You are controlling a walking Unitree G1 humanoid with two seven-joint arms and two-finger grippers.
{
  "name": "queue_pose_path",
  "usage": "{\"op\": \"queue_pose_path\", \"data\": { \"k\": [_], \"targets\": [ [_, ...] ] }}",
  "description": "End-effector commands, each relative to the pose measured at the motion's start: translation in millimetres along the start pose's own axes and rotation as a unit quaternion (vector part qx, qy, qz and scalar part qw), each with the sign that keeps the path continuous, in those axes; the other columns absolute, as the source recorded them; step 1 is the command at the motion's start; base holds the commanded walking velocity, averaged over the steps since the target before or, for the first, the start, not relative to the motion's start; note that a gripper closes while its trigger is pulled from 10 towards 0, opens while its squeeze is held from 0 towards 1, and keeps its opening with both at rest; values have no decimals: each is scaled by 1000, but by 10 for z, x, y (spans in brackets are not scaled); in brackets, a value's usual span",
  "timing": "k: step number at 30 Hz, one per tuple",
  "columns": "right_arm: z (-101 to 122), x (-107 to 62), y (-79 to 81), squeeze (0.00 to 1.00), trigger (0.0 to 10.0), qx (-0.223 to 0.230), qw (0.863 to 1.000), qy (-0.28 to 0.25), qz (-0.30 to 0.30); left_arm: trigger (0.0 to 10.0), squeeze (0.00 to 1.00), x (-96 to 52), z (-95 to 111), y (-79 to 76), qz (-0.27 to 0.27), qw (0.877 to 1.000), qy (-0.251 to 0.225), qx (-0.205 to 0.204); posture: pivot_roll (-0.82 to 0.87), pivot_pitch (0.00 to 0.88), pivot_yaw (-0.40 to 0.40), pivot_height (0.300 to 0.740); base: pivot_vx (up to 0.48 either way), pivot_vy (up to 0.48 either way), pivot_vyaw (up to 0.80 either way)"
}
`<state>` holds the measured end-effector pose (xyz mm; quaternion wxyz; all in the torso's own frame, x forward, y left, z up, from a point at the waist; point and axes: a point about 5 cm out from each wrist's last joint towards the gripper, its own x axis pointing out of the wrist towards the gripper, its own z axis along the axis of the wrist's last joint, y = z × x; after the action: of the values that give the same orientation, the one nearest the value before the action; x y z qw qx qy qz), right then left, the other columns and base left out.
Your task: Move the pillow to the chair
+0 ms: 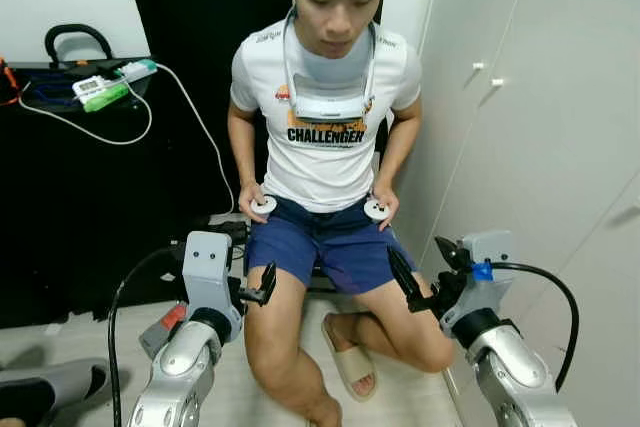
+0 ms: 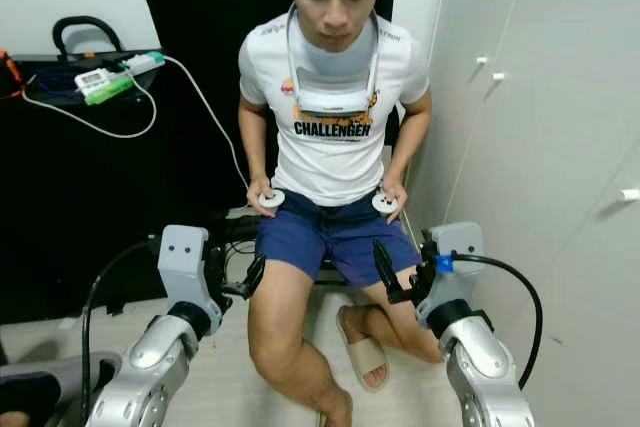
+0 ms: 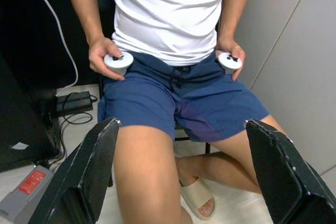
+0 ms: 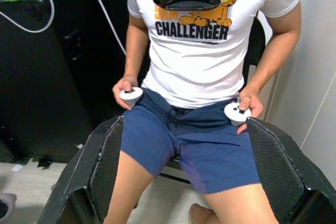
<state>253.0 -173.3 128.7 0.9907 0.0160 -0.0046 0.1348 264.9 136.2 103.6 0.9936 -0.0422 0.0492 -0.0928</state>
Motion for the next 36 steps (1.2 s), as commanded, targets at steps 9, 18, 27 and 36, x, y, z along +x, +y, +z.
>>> {"op": "queue_pose_path", "data": {
  "k": [9, 18, 27, 36],
  "targets": [
    [-43, -10, 20, 0, 10000, 1, 1000, 8, 2, 10000, 0, -16, -55, 17, -2, 1000, 16, 5, -44, 0, -4, 735, -367, 0, 0],
    [-40, -10, 22, 0, 10000, 1, 1000, 8, 3, 10000, 0, -15, -50, 15, -1, 1000, 14, 4, -45, 0, -6, 735, -338, 0, 0],
    [-34, -12, 0, 0, 10000, 0, 1000, 9, 3, 10000, 0, -12, -30, -5, 0, 1000, 5, 3, -45, 0, -9, 735, -54, 0, 0],
    [-35, -8, -2, 0, 10000, -1, 1000, 10, 2, 10000, 0, -2, -18, -12, -4, 1000, 2, 6, -52, 0, -5, 735, 30, 0, 0]
  ]
}}
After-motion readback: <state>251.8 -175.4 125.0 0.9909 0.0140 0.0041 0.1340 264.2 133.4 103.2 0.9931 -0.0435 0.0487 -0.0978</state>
